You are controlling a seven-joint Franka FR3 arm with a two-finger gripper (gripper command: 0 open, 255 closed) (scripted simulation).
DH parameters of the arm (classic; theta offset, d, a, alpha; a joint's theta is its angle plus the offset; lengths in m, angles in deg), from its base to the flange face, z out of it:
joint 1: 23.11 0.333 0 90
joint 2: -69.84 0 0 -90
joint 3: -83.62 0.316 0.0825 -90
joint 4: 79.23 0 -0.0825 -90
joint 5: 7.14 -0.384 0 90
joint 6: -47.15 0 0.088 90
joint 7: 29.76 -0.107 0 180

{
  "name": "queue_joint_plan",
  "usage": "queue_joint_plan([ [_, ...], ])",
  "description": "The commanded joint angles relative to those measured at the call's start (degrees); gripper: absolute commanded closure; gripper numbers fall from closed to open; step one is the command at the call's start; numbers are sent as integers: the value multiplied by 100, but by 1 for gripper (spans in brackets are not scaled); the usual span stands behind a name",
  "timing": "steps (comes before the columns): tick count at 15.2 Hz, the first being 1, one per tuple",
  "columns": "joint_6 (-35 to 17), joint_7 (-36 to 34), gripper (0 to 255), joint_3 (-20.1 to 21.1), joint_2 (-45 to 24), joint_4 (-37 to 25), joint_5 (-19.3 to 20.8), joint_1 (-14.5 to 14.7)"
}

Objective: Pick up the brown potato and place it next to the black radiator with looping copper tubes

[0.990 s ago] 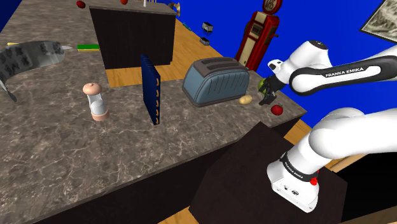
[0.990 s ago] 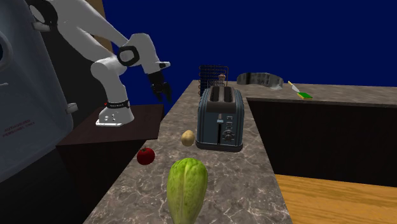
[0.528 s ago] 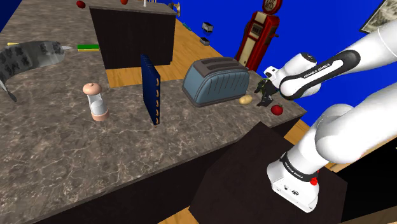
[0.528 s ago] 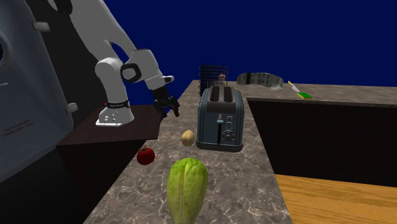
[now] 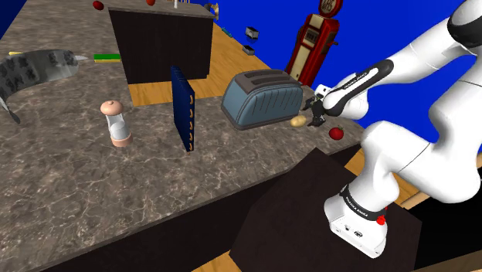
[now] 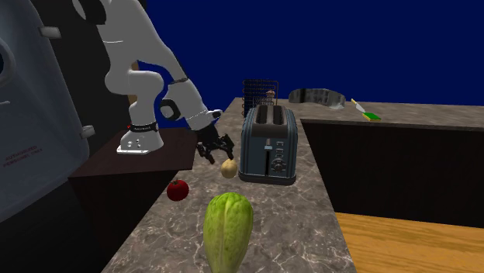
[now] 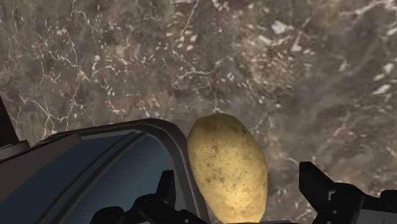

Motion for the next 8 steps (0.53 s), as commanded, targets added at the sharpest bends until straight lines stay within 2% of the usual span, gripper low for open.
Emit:
queue_joint_plan([
  [1, -115, 231, 0, -750, 234, -215, 0, 716],
  [5, -351, 353, 0, -1551, 553, -426, -187, 1613],
  [8, -485, 428, 0, -1921, 779, -573, -299, 2044],
])
